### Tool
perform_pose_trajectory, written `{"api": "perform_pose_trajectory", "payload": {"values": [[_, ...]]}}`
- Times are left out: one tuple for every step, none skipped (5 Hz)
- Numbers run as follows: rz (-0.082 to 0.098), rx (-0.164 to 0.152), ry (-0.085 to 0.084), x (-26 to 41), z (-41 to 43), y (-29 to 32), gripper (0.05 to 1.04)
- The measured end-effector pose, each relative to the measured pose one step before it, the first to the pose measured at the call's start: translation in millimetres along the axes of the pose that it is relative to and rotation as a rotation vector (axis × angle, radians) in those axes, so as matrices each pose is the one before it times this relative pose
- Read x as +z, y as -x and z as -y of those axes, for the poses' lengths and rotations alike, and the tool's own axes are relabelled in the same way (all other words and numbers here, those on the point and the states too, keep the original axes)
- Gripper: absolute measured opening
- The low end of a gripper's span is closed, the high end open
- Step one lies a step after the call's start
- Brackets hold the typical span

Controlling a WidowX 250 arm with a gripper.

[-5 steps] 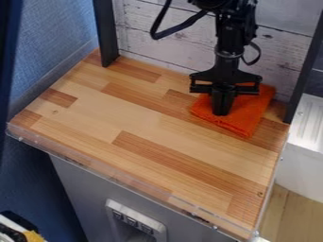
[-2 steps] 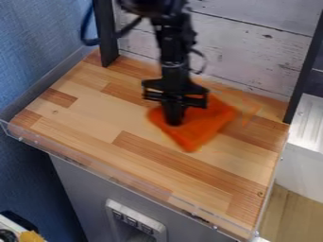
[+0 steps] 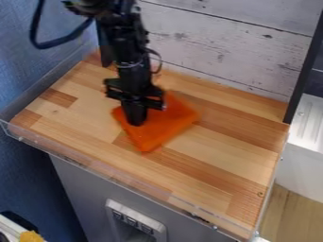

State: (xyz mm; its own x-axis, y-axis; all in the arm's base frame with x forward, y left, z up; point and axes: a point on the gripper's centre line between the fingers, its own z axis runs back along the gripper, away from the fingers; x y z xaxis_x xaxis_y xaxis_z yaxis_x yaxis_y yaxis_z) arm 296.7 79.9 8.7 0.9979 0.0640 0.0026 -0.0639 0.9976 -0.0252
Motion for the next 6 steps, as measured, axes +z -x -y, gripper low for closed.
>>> {"api": "perform_pose_trajectory", "payload": {"values": [[-0.0065, -0.0311, -0.0039, 0.31, -12.65, 5.46, 0.059], [-0.0066, -0.0234, -0.0070, 0.20, -12.65, 7.94, 0.059], [-0.0032, -0.0174, -0.0045, 0.55, -8.06, 3.41, 0.074], [-0.0241, -0.0010, 0.0061, 3.96, -5.99, 5.31, 0.214], [0.0261, 0.0072, -0.0172, 26.88, 9.54, 4.70, 0.457], [0.0108, -0.0098, -0.0084, 21.85, 31.07, 2.56, 0.761]]}}
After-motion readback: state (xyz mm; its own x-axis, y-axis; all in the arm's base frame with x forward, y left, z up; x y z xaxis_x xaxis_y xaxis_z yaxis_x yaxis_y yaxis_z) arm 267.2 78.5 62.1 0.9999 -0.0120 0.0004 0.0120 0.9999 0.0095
